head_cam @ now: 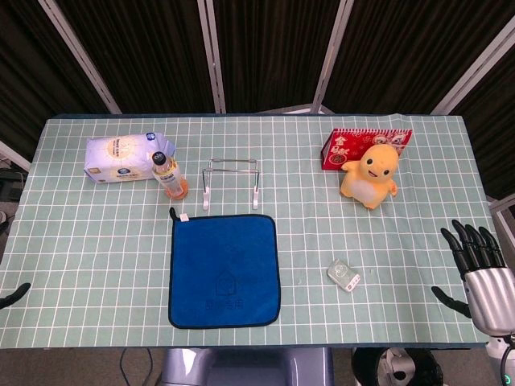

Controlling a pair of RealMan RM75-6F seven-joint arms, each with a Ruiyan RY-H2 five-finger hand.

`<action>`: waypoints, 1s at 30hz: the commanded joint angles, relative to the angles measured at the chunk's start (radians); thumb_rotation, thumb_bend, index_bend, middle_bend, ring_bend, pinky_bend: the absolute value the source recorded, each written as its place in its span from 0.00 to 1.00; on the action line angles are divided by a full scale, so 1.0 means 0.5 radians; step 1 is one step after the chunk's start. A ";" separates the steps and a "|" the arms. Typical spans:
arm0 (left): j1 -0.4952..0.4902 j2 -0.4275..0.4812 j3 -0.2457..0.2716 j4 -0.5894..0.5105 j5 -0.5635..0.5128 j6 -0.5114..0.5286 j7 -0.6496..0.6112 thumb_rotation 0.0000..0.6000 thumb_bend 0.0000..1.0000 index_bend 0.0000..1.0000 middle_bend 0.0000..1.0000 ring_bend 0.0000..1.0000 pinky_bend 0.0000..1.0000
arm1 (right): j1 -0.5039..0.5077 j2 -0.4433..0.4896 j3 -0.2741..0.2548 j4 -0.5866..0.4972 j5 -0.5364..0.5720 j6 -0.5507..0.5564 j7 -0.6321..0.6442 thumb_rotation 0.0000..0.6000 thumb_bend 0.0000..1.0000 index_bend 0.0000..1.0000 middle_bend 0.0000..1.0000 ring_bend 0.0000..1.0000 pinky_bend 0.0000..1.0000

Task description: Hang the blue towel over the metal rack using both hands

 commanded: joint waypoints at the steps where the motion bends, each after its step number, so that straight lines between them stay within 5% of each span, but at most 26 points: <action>1: -0.002 -0.001 -0.002 0.000 -0.004 -0.004 0.005 1.00 0.09 0.00 0.00 0.00 0.00 | 0.003 -0.003 -0.002 0.002 0.000 -0.007 -0.007 1.00 0.00 0.07 0.00 0.00 0.00; 11: -0.019 -0.011 -0.015 0.013 -0.058 -0.052 0.047 1.00 0.09 0.00 0.00 0.00 0.00 | 0.129 -0.070 -0.008 -0.001 -0.003 -0.235 -0.093 1.00 0.00 0.00 0.00 0.00 0.00; 20: -0.114 -0.117 -0.080 0.116 -0.144 -0.163 0.149 1.00 0.09 0.00 0.00 0.00 0.00 | 0.732 -0.196 0.037 0.070 -0.085 -1.085 0.078 1.00 0.00 0.02 0.00 0.00 0.00; 30: -0.169 -0.232 -0.141 0.178 -0.332 -0.254 0.318 1.00 0.09 0.00 0.00 0.00 0.00 | 1.262 -0.617 0.107 0.506 -0.189 -1.552 0.191 1.00 0.02 0.00 0.00 0.00 0.00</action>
